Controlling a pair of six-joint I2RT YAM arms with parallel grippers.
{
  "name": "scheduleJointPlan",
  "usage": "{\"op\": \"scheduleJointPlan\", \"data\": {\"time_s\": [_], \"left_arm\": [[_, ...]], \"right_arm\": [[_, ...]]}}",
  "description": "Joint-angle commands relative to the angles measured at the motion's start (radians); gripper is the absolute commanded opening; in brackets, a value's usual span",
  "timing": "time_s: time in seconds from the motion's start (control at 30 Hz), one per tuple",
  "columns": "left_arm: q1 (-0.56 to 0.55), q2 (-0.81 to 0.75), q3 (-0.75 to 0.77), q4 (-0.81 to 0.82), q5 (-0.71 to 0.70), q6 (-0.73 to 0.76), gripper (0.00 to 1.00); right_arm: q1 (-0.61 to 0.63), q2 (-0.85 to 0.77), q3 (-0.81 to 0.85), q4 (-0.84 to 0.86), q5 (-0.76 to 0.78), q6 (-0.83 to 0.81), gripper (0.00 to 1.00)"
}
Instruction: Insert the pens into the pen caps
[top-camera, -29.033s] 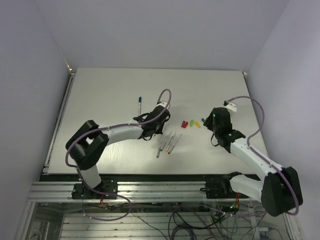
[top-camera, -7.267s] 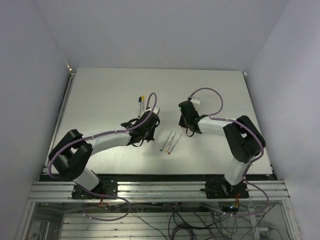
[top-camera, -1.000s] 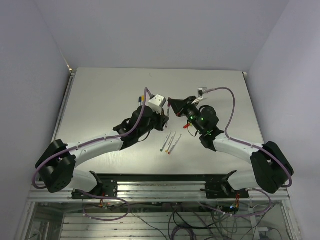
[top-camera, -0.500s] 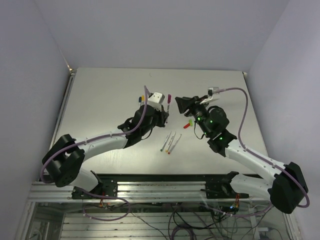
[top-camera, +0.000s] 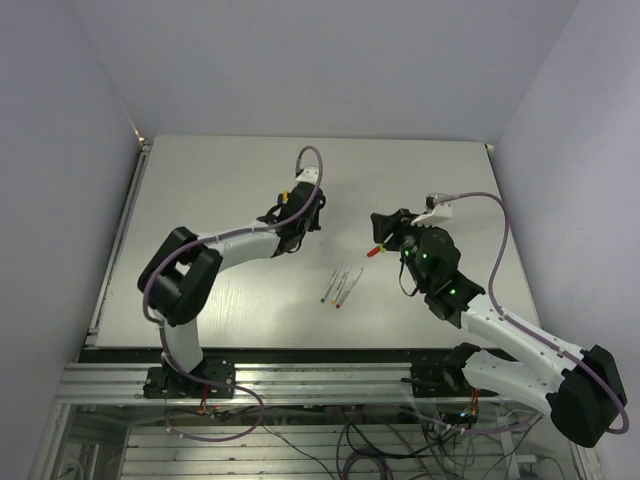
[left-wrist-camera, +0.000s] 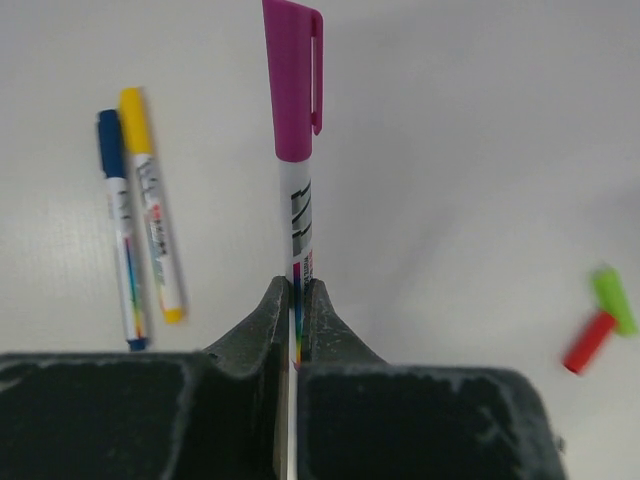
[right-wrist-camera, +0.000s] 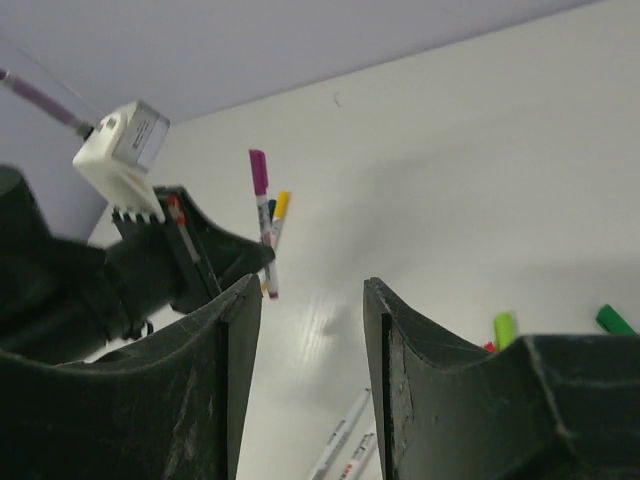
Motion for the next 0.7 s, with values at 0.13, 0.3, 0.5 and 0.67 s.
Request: {"op": "scheduleJointPlan", "data": {"time_s": [0.13, 0.3, 0.5, 0.67], "left_arm": [[0.079, 0.190, 0.208, -0.159, -0.005, 0.015, 0.07], [0.098, 0.276, 0.290, -0.219, 0.002, -0.001, 0.07], [0.115, 0.332, 0.334, -0.259, -0.007, -0.017, 0.08], [0.133, 0.356, 0.350, -0.290, -0.018, -0.027, 0.08]], "right_arm": [[-0.001, -0.062, -0.045, -0.077, 0.045, 0.043, 0.43], [-0.001, -0.073, -0.059, -0.086, 0.044, 0.055, 0.43], [-0.001, -0.070, -0.069, -0.095, 0.046, 0.064, 0.43], [-0.001, -0.058, -0.081, -0.092, 0.036, 0.083, 0.43]]}}
